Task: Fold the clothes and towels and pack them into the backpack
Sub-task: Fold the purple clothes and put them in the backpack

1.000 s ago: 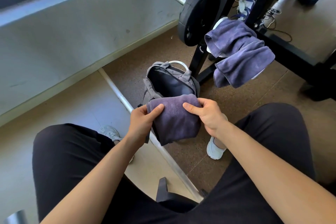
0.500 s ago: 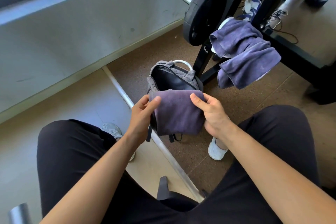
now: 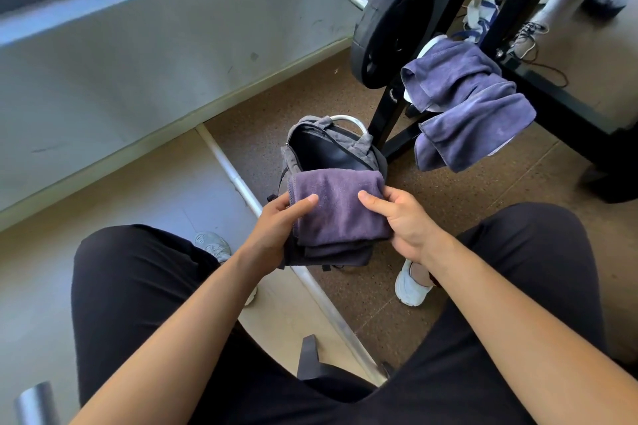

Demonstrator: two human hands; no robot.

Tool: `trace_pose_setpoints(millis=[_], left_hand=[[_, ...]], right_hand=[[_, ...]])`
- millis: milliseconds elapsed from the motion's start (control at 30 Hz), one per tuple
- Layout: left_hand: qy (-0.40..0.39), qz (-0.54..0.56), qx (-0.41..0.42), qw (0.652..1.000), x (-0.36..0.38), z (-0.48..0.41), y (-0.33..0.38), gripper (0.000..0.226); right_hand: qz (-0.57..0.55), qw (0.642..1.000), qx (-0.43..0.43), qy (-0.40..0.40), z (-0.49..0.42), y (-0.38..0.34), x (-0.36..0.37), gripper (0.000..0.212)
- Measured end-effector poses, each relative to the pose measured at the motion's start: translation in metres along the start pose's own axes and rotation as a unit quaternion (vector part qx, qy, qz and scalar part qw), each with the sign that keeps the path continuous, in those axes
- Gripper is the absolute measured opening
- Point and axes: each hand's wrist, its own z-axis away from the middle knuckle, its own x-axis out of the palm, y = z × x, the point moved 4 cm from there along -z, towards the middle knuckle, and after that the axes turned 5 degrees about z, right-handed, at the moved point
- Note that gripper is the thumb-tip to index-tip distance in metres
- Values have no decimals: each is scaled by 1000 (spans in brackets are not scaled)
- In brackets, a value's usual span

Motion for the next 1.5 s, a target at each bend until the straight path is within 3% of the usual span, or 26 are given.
trace_pose_setpoints(millis=[133, 233, 533, 633, 733, 867, 1033, 1200, 1267, 1367, 1500], left_hand=[[18, 13, 14, 1000, 0, -1, 0, 24], [30, 32, 32, 999, 0, -2, -2, 26], [-13, 61, 10, 998, 2, 2, 2, 49], [-33, 58, 4, 998, 3, 5, 6, 56], [-58, 66, 3, 996, 3, 6, 10, 61], [-85, 66, -19, 994, 6, 8, 11, 63], [-48, 24, 29, 998, 2, 5, 14, 60], [-48, 1, 26, 999, -5, 1, 8, 79], [-42, -8, 45, 998, -10, -3, 11, 73], [-35, -34, 82, 995, -12, -6, 15, 42], [-25, 32, 65, 997, -14, -6, 15, 28]], right_hand=[[-89, 990, 104, -39, 7, -1, 5, 35], [-90, 982, 151, -63, 11, 1, 7, 36], [82, 996, -34, 13, -3, 7, -1, 22], [127, 989, -53, 49, -5, 3, -5, 49], [23, 999, 18, -42, -1, 5, 1, 69], [-25, 986, 60, -155, 14, 2, 14, 45], [31, 997, 13, -72, 6, 1, 8, 28], [78, 996, -19, -39, 7, -6, 2, 30], [70, 996, -27, -43, 8, -8, 1, 28], [31, 996, -46, -65, 9, -11, 4, 33], [-26, 985, -79, -148, 16, -19, 13, 46]])
